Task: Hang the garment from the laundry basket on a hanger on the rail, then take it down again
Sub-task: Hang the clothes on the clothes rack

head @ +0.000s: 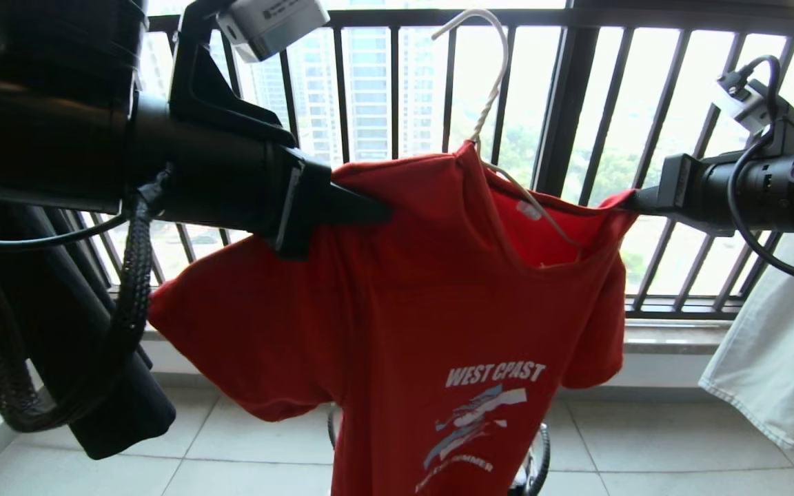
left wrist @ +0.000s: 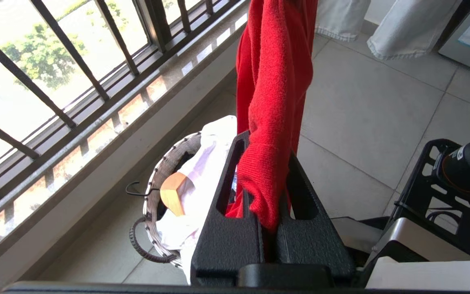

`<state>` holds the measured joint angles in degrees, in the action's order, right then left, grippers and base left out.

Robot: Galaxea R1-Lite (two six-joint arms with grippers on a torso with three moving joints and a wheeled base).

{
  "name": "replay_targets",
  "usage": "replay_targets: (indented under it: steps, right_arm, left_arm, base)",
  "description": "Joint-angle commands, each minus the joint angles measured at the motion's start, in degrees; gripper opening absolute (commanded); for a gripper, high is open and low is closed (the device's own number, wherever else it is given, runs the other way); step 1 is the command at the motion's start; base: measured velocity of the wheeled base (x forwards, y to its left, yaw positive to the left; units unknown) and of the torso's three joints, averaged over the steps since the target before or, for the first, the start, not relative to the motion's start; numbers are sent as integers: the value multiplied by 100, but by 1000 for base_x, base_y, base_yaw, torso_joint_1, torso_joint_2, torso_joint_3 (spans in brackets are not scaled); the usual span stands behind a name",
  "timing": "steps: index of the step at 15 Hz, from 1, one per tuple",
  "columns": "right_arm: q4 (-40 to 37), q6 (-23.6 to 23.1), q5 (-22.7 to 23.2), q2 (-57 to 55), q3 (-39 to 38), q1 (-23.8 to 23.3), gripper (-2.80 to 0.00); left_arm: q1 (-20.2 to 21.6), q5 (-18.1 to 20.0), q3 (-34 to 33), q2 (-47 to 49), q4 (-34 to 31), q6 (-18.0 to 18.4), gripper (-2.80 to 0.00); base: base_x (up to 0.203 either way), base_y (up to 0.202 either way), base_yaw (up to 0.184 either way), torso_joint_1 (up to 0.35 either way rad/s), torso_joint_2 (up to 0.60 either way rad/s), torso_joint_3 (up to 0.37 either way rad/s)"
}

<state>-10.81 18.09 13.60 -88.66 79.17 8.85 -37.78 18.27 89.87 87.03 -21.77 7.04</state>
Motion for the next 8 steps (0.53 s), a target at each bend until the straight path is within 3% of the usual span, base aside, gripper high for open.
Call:
replay_targets:
  steps: [1,4,8]
  right_arm:
    - [-342,-21,9,-179,687,133,-280]
    - [-898,-32,-45,-479,1508,477,-280]
    - [-1115,-323,-329,-797,1854,1111,-280]
  left_arm:
    - [-17,-143,-418,146,399,-36,-280]
    - [-29,-314,-985,103,903,-164,-280]
    - [-79,-381,-2079,-247,1909,-746,-280]
  base:
    - [0,0,0,0,0,0]
    - [0,0,0,0,0,0]
    - [0,0,0,0,0,0]
